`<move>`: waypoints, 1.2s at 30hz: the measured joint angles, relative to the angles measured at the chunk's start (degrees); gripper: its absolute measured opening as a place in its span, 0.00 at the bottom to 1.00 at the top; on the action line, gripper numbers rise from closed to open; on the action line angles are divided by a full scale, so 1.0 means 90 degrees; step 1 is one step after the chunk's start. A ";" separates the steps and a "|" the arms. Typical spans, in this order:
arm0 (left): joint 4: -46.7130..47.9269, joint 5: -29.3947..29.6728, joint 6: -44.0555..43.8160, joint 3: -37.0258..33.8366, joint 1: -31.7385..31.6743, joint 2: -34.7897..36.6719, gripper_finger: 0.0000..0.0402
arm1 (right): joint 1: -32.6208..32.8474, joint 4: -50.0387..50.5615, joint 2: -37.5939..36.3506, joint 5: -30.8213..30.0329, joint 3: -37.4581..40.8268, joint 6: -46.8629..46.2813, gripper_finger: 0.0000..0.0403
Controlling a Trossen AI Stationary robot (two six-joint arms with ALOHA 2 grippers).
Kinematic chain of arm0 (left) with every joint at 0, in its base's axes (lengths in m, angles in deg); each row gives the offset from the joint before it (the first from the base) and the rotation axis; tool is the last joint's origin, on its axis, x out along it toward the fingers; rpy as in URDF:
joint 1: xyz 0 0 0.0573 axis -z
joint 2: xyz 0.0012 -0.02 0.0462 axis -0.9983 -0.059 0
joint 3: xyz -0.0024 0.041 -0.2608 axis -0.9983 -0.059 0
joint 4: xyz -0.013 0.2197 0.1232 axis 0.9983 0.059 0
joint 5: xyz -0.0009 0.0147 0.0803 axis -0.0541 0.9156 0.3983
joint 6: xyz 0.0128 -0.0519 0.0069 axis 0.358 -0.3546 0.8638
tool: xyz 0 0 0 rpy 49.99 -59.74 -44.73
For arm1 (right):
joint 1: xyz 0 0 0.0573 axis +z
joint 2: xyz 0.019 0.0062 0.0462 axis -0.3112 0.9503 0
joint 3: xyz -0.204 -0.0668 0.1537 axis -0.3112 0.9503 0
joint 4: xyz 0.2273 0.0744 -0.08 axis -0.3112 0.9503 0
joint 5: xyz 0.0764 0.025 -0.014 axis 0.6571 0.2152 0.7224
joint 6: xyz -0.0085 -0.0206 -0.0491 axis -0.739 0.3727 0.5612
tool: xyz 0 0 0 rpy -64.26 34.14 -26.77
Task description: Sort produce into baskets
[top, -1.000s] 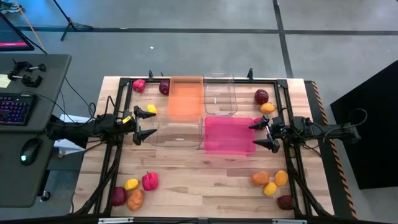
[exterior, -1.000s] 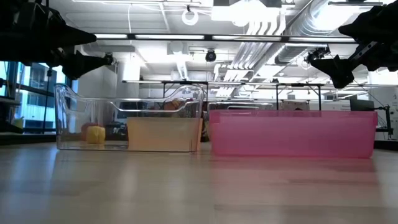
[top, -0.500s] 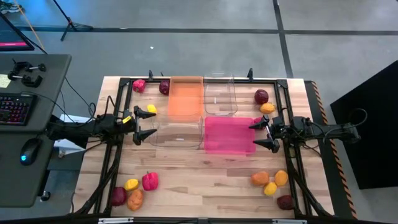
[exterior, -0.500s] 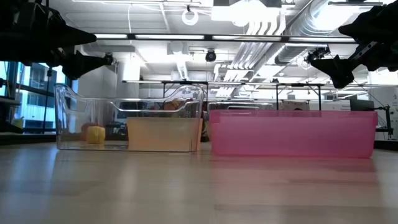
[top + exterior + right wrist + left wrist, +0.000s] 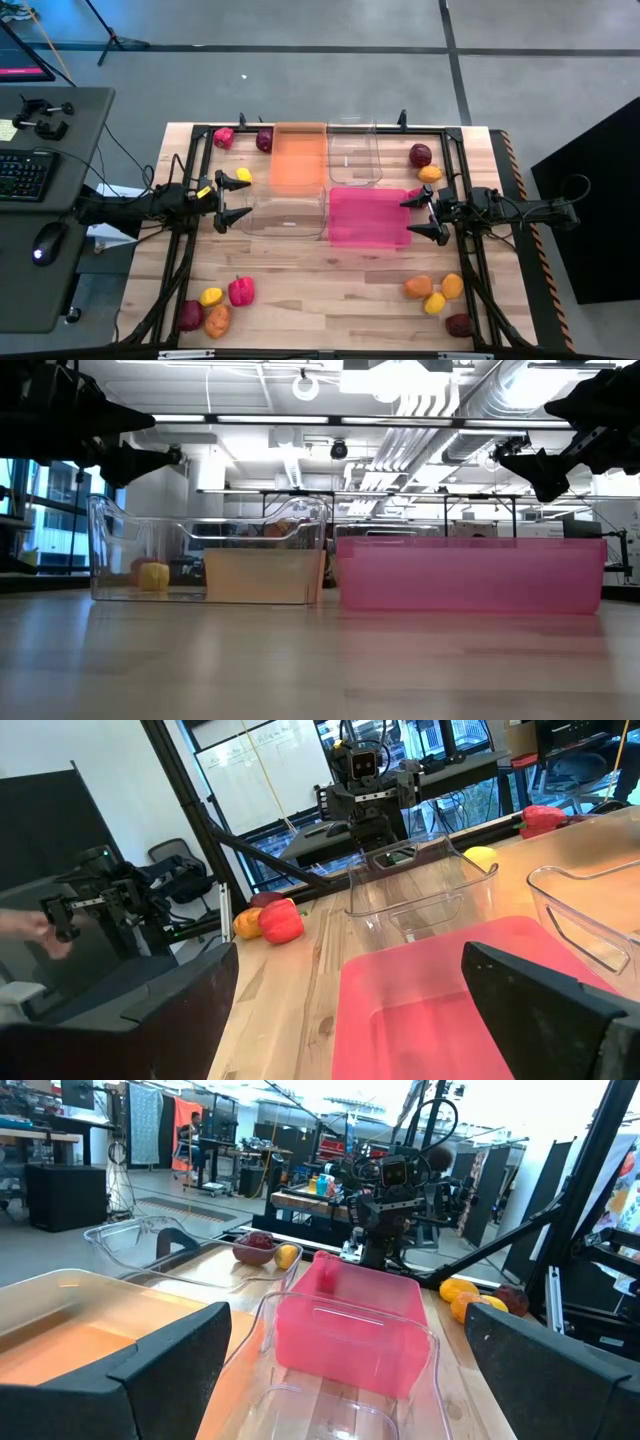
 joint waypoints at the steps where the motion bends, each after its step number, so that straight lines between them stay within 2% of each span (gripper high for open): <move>1: 0.0000 -0.0001 0.0001 0.0001 0.0002 0.0000 0.97 | -0.0002 0.0000 0.0000 -0.0002 0.0000 0.0000 0.93; 22: -0.0238 -0.0002 -0.0037 -0.0001 0.0002 -0.0005 0.97 | 0.0000 0.0000 0.0000 -0.0002 -0.0001 0.0001 0.93; 27: -0.1671 -0.0381 -0.2372 0.0001 0.0019 0.0001 0.97 | 0.0000 0.0000 -0.0002 0.0000 -0.0001 0.0001 0.93; 31: -0.2864 -0.0063 -0.2807 0.0053 0.0008 -0.0050 0.97 | 0.0000 0.0000 -0.0001 -0.0001 0.0001 0.0001 0.93; 33: -0.2730 -0.0567 -0.2830 0.0439 0.0047 -0.0201 0.97 | -0.0001 0.0000 -0.0002 -0.0001 0.0001 -0.0001 0.93; 36: -0.1156 -0.1359 -0.2816 0.1556 0.0262 -0.0879 0.97 | -0.0002 0.0000 0.0000 0.0000 0.0000 0.0000 0.93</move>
